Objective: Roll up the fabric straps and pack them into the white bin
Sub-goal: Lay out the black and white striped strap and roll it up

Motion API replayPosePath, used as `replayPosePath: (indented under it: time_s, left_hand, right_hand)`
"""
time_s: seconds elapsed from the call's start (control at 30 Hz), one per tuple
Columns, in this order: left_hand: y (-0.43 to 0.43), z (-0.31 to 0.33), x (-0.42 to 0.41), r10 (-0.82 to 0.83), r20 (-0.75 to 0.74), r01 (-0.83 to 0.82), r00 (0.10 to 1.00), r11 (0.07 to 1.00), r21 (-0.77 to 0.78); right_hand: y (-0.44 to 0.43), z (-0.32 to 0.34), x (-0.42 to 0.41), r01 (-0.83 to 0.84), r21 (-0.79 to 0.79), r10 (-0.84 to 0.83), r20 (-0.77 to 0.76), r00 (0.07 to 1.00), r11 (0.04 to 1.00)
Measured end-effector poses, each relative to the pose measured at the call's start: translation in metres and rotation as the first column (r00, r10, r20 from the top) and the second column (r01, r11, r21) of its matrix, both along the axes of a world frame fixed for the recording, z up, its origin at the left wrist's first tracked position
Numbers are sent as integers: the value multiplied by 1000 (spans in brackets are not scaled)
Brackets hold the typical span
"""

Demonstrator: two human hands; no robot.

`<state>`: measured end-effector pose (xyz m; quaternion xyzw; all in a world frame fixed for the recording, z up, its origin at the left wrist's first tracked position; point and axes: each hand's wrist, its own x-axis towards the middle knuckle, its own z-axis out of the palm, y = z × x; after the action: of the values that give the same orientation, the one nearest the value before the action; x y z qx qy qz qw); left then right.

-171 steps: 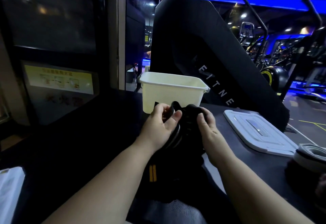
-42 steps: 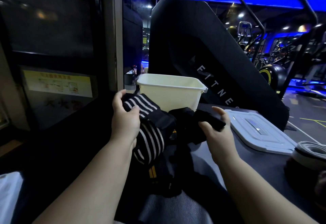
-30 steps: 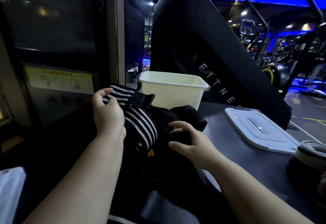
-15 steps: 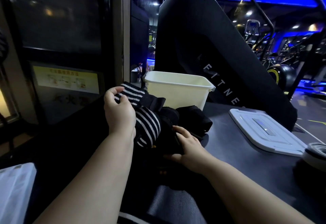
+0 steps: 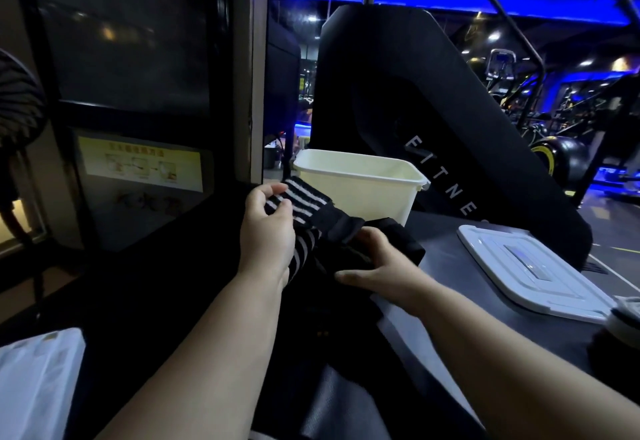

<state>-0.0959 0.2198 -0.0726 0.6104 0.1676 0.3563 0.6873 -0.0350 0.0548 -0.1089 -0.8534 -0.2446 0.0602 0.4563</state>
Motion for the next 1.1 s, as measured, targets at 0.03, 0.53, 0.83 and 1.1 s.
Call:
replayPosePath:
  time_s: [0.03, 0.53, 0.83, 1.1]
  left_hand:
    - [-5, 0, -1, -9, 0, 9, 1000, 1000, 24]
    - [-79, 12, -71, -95, -132, 162, 987, 653, 740]
    - [-146, -54, -133, -70, -362, 350, 930, 480, 805]
    - [-175, -63, -156, -41, -540, 530, 840, 268, 804]
  right_hand:
    - [-7, 8, -4, 33, 82, -33, -5, 999, 996]
    - [-89, 64, -99, 207, 444, -87, -277, 957, 872]
    - [-171, 25, -155, 377, 36, -374, -71, 925, 926]
    - [-228, -5, -173, 512, -143, -496, 134, 858, 847]
